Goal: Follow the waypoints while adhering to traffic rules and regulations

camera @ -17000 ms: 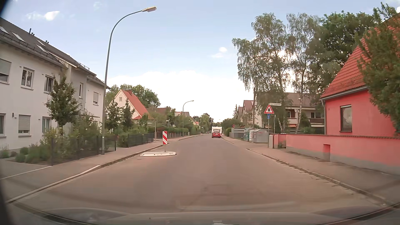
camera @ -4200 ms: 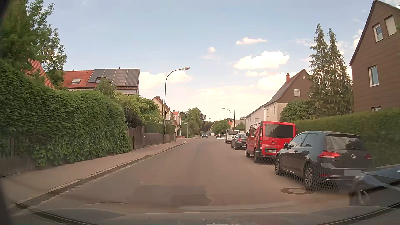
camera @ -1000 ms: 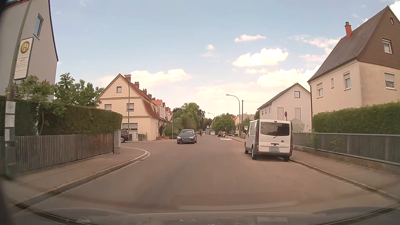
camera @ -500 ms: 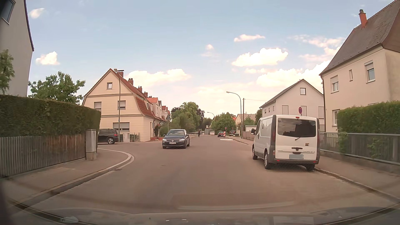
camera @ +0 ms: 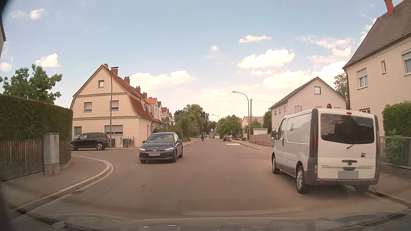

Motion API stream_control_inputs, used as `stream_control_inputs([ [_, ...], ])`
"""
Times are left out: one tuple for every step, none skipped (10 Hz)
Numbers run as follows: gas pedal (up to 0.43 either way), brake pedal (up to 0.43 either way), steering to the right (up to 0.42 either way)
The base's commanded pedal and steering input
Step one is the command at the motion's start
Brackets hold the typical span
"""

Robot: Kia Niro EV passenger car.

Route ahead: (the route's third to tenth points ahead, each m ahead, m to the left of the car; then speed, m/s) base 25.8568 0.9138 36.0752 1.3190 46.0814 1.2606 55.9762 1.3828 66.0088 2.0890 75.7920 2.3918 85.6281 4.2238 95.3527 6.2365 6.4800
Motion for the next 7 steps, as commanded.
stream_control_inputs([
  [0.000, 0.018, 0.009],
  [0.000, 0.018, 0.009],
  [0.000, 0.018, 0.009],
  [0.000, 0.018, 0.009],
  [0.000, 0.024, 0.009],
  [0.000, 0.018, 0.010],
  [0.000, 0.018, 0.012],
])
